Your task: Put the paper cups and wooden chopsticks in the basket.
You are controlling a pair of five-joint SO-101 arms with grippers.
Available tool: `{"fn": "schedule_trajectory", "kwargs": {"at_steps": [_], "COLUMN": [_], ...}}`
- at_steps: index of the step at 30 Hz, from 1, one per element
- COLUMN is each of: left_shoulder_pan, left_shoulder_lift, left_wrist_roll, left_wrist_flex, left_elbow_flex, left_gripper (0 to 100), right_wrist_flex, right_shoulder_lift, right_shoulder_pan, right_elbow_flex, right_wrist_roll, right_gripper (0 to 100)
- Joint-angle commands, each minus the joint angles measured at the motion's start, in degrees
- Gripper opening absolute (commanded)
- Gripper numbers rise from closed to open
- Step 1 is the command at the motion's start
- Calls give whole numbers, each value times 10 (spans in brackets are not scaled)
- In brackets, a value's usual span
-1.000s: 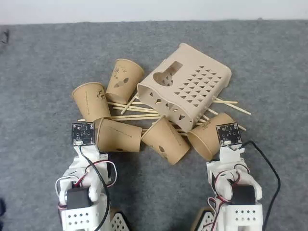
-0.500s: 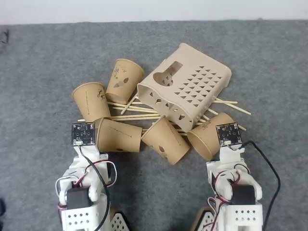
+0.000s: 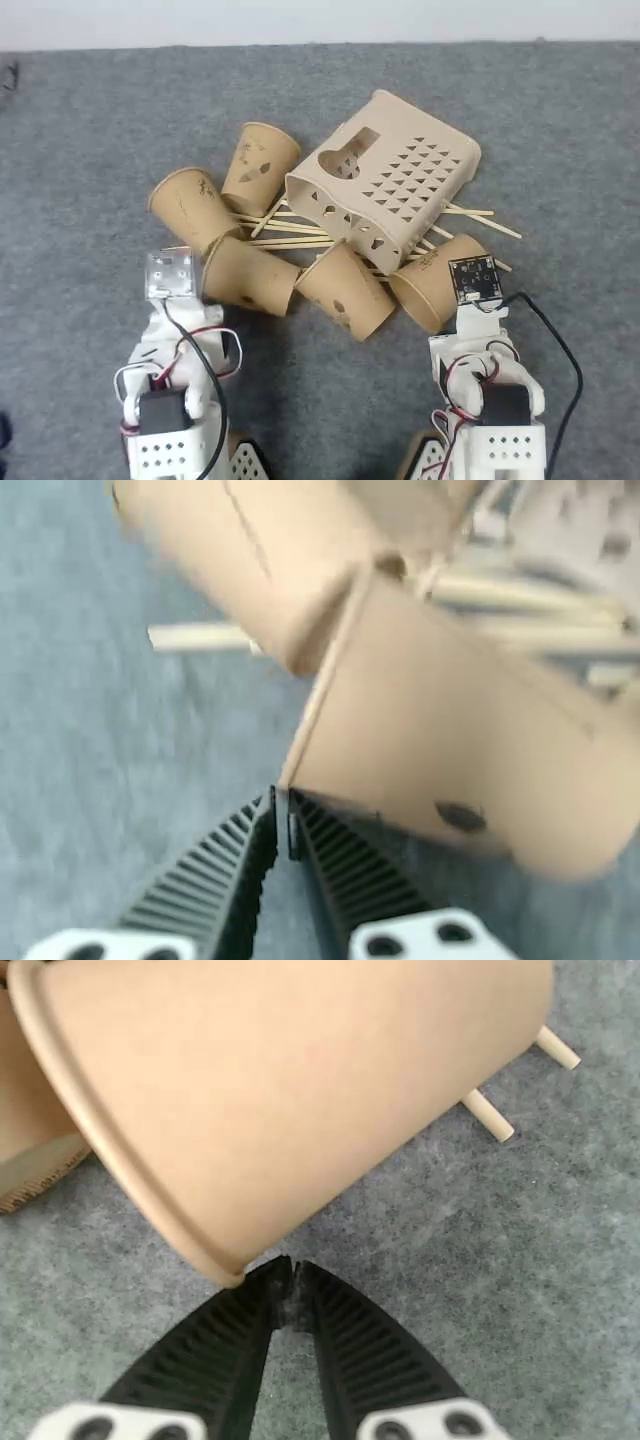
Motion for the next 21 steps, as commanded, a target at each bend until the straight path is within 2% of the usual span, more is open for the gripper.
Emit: {"fn": "schedule_trajectory", "kwargs": {"at_steps": [1,5,8,11,13,18,21], "left_shoulder_pan": [-22,-36,-16,9,16,4,-11], "left_shoulder_lift": [-10,-10,-10,-10,-10,-10,-10], "left_wrist_roll": [3,3,3,2,2,7,7], "left_wrist_flex": [-82,-55,-32,-41,-51,-54,-50], "left_elbow_flex": [-17,-73,-113,-118,-115,-110,-95], "left_gripper": [15,15,15,15,15,15,15], "right_wrist_flex": [-11,-15,-16,-16,-34,-88,-107], "right_shoulder_lift": [-7,-7,-7,-7,-7,-7,-7], "right_shoulder_pan": [-3,-2,-2,-5,-4,-1,-1], "right_elbow_flex": [11,7,-29,-69,-98,-149,-166], "right_wrist_roll": [-3,1,1,11,62,247,312], "right_gripper": [8,8,8,8,8,9,8]}}
